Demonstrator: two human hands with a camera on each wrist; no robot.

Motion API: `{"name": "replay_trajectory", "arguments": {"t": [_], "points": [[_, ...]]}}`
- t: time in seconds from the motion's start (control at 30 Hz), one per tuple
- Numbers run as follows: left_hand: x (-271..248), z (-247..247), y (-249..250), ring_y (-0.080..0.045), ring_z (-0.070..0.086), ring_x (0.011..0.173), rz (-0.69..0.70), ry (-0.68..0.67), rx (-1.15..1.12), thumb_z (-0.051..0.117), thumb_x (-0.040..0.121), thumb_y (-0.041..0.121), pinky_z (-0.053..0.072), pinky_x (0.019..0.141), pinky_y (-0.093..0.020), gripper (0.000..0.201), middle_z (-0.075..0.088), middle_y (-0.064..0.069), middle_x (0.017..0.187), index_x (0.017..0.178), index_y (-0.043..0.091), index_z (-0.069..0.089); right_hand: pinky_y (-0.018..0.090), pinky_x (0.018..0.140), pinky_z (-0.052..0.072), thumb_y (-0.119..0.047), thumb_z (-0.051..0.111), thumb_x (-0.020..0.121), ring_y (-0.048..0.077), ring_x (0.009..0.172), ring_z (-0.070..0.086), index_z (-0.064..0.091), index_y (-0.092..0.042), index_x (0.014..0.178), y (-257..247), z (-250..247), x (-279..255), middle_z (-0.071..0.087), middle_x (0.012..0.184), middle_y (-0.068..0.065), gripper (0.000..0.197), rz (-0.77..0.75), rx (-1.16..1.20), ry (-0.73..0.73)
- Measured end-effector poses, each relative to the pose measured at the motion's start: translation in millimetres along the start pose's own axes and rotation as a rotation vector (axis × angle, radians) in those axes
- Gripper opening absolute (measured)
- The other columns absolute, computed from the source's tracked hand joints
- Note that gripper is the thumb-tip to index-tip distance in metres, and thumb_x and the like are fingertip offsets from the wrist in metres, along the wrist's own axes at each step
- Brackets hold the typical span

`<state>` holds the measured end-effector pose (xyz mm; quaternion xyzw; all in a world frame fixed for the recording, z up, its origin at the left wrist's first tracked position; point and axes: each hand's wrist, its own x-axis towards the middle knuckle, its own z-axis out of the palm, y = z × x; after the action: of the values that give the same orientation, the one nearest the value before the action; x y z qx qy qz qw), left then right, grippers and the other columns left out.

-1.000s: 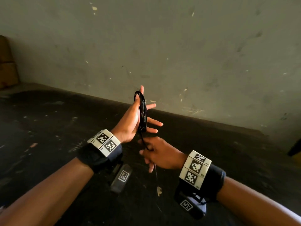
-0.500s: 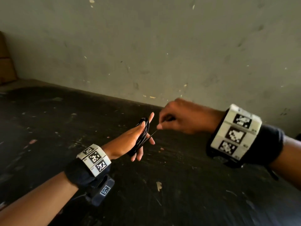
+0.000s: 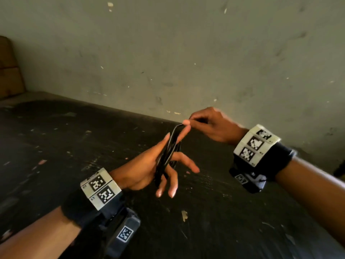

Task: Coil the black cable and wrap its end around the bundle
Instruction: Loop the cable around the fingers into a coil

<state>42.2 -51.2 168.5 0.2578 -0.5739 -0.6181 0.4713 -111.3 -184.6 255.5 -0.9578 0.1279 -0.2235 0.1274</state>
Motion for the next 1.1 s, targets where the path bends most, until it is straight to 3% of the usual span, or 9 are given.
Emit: {"name": "replay_trajectory", "arguments": {"t": [0.1,0.17,0.3,0.43,0.53,0.7,0.83,0.97,1.1], "points": [[9,-1,14,-0.027,0.069,0.058,0.090,0.109,-0.096,0.013,0.094,0.055,0.051,0.034,-0.026,0.046,0.063,-0.019,0.124,0.139,0.057,0.025,0.010,0.053,0.038,-0.005,0.049,0.095,-0.003,0.053,0.051,0.062,-0.016,0.081,2,40,-13,0.053,0.063,-0.014,0.022,0.046,0.174,0.066],[16,-5,20,-0.027,0.070,0.064,0.146,0.188,-0.115,0.015,0.094,0.055,0.053,0.036,-0.027,0.046,0.063,-0.017,0.127,0.139,0.056,0.026,0.013,0.057,0.046,0.003,0.046,0.093,0.000,0.064,0.060,0.063,-0.009,0.097,-2,69,-21,0.059,0.076,-0.010,0.021,0.100,0.237,0.058],[21,-19,24,-0.026,0.072,0.073,0.169,0.333,-0.025,0.025,0.087,0.060,0.058,0.046,-0.030,0.055,0.056,-0.014,0.136,0.142,0.055,0.020,0.017,0.047,0.044,-0.012,0.043,0.098,-0.001,0.047,0.052,0.057,-0.011,0.109,-23,103,-32,0.055,0.067,-0.001,0.019,0.292,0.315,-0.014],[22,-31,17,-0.027,0.073,0.076,0.167,0.462,0.057,0.022,0.090,0.058,0.060,0.052,-0.035,0.051,0.052,-0.012,0.139,0.141,0.056,0.016,0.036,0.067,0.054,-0.021,0.043,0.098,0.016,0.066,0.061,0.060,-0.009,0.103,-40,116,-39,0.058,0.073,-0.001,0.021,0.269,0.156,-0.122],[19,-37,9,-0.028,0.073,0.075,0.124,0.520,0.140,0.017,0.095,0.055,0.060,0.055,-0.037,0.046,0.054,-0.011,0.136,0.141,0.057,0.015,0.036,0.065,0.052,-0.027,0.043,0.098,0.016,0.068,0.058,0.059,-0.014,0.098,-48,116,-44,0.059,0.080,0.001,0.021,0.288,0.062,-0.224],[15,-36,-8,-0.023,0.070,0.062,0.014,0.518,0.341,0.013,0.094,0.056,0.056,0.047,-0.034,0.042,0.064,-0.008,0.121,0.135,0.064,0.013,0.030,0.060,0.045,-0.029,0.044,0.097,0.011,0.066,0.053,0.059,-0.019,0.097,-61,91,-49,0.052,0.078,-0.006,0.018,0.156,-0.130,-0.278],[13,-21,-22,-0.026,0.067,0.058,-0.099,0.458,0.386,0.020,0.087,0.062,0.057,0.049,-0.036,0.042,0.072,-0.007,0.094,0.128,0.069,0.017,0.015,0.059,0.038,-0.026,0.050,0.094,0.000,0.062,0.053,0.066,-0.021,0.094,-63,63,-41,0.055,0.071,-0.017,0.017,0.016,-0.180,-0.337],[5,-3,-33,-0.014,0.058,0.042,-0.121,0.375,0.389,0.016,0.096,0.051,0.043,0.034,-0.020,0.046,0.073,0.001,0.067,0.141,0.056,0.010,0.027,0.070,0.052,-0.028,0.055,0.091,0.010,0.082,0.065,0.067,-0.020,0.102,-53,54,-38,0.070,0.095,-0.001,0.018,-0.092,-0.216,-0.307],[7,1,-41,-0.012,0.051,0.035,-0.179,0.393,0.322,0.019,0.097,0.055,0.032,0.030,-0.019,0.048,0.067,-0.013,0.076,0.129,0.033,0.049,0.029,0.068,0.055,-0.036,0.052,0.091,0.014,0.084,0.064,0.064,-0.016,0.105,-42,58,-42,0.065,0.105,0.003,0.027,-0.208,-0.259,-0.213]]}}
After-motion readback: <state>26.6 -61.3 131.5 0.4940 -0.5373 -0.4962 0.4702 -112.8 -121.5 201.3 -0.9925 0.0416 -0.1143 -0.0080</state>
